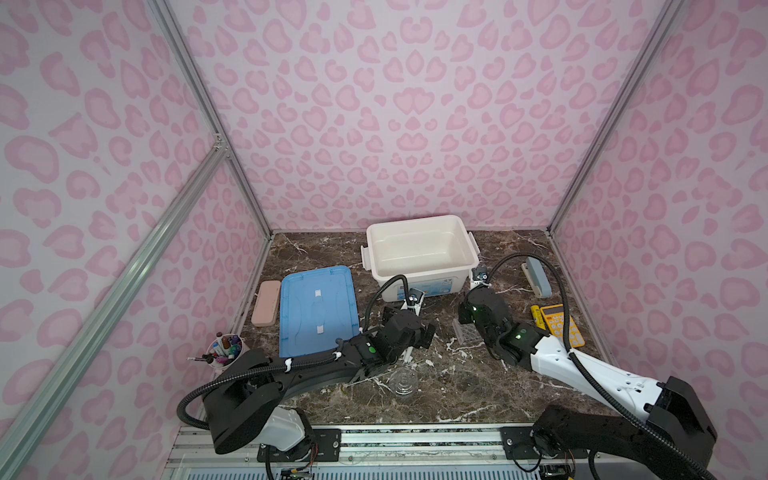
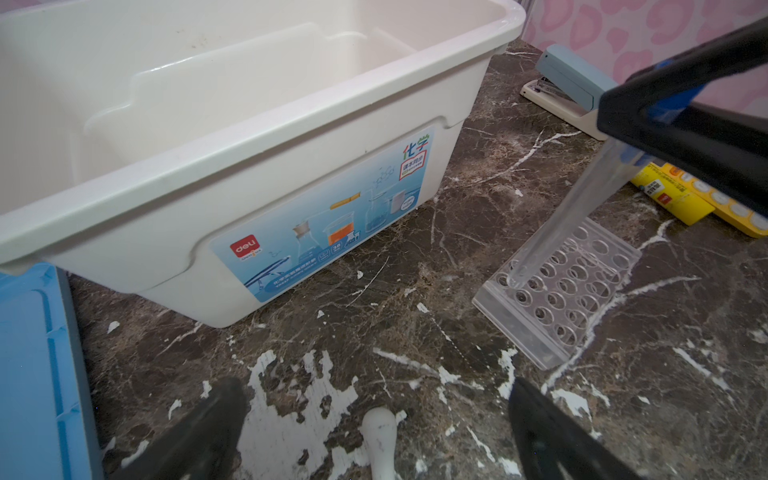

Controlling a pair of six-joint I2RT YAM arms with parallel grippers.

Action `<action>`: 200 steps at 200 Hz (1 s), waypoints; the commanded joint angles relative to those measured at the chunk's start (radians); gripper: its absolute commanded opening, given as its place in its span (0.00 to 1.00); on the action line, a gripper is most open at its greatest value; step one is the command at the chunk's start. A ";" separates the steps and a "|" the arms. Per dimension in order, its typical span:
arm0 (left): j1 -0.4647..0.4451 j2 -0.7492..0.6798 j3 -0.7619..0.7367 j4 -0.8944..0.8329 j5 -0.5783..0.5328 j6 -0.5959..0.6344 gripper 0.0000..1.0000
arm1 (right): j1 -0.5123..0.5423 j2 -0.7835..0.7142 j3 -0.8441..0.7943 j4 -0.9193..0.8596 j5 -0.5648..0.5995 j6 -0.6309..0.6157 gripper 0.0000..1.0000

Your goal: Organize the chemistry lab equipment

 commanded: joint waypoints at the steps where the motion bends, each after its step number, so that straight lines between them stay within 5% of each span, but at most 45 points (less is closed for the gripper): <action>1: 0.001 0.006 0.014 -0.001 -0.003 0.004 1.00 | 0.002 0.011 -0.002 0.022 0.018 0.001 0.05; 200: 0.001 0.031 0.014 -0.004 0.000 0.000 1.00 | 0.003 0.028 -0.049 0.040 -0.001 0.005 0.09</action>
